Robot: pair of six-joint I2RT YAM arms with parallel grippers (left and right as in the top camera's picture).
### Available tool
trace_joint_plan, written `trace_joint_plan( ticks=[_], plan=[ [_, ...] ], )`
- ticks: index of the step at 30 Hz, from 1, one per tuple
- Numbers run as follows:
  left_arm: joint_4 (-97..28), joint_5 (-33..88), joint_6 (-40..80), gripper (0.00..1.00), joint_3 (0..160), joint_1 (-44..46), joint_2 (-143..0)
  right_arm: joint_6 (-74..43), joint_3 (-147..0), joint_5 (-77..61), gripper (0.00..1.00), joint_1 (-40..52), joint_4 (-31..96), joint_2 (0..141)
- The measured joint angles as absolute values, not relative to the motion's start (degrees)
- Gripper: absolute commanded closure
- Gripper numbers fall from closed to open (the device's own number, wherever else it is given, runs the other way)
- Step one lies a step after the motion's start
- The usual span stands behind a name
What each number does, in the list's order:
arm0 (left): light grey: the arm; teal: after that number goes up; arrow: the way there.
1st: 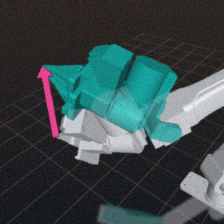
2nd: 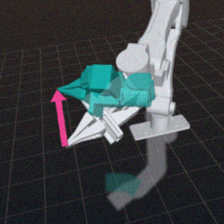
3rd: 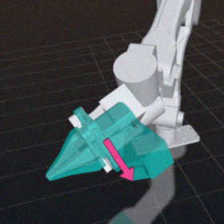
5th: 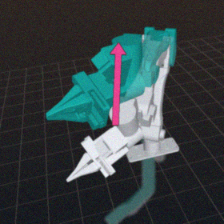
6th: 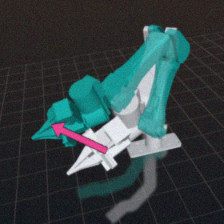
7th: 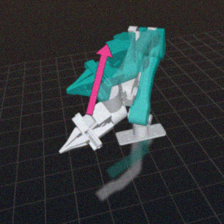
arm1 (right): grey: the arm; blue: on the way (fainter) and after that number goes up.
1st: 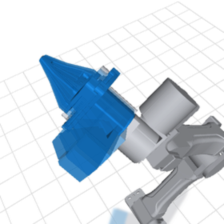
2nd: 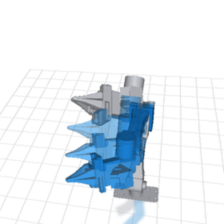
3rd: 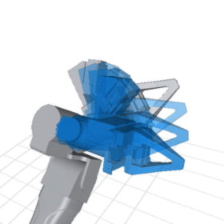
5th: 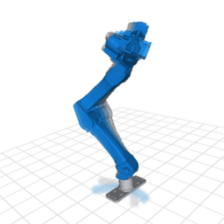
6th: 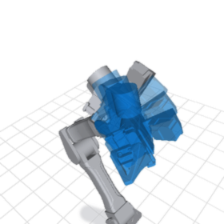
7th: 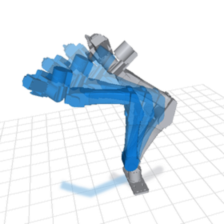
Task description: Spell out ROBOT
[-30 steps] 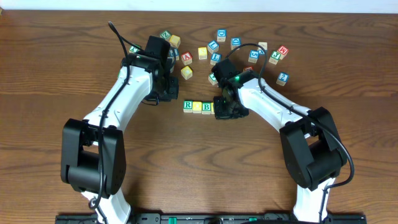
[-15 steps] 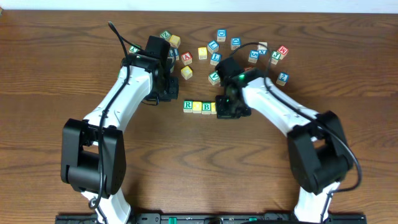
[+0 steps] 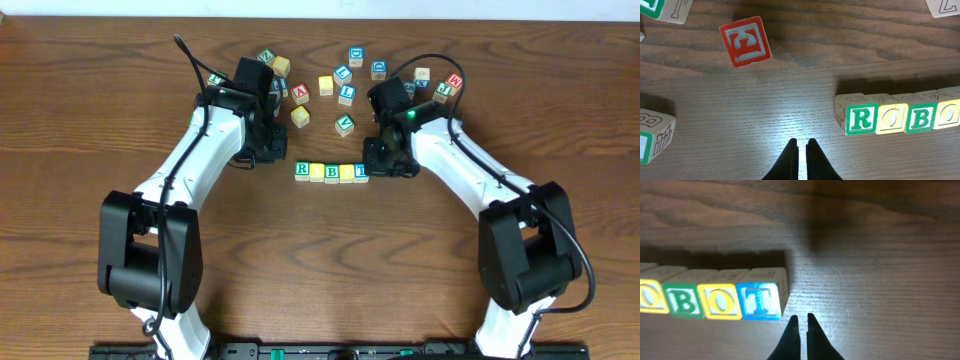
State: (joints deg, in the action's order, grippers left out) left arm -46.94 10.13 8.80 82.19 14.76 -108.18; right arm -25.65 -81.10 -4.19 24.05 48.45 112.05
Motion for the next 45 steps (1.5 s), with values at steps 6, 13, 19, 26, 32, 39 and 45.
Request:
trace_joint_plan(
  ticks=[6,13,19,26,32,39,45],
  plan=[
    [-46.9,10.1,8.8,0.93,82.2,14.8,-108.2,-25.6,-81.0,-4.0,0.99,24.1,47.7,114.0],
    [-46.9,10.1,8.8,0.92,82.2,14.8,-108.2,-25.6,-80.9,-4.0,0.98,24.1,47.0,114.0],
    [-46.9,10.1,8.8,0.92,82.2,14.8,-108.2,-25.6,-80.9,-4.0,0.98,24.1,47.0,114.0],
    [-46.9,10.1,8.8,0.92,82.2,14.8,-108.2,-25.6,-80.9,-4.1,0.96,24.2,47.0,114.0],
    [-46.9,10.1,8.8,0.92,82.2,14.8,-108.2,-25.6,-80.9,-4.1,0.98,25.2,46.5,114.2],
    [-46.9,10.1,8.8,0.92,82.2,14.8,-108.2,-25.9,-80.9,-4.1,0.98,25.4,45.8,115.9],
    [-46.9,10.1,8.8,0.92,82.2,14.8,-108.2,-26.1,-80.9,-4.3,0.98,25.4,45.2,115.9]
  ],
)
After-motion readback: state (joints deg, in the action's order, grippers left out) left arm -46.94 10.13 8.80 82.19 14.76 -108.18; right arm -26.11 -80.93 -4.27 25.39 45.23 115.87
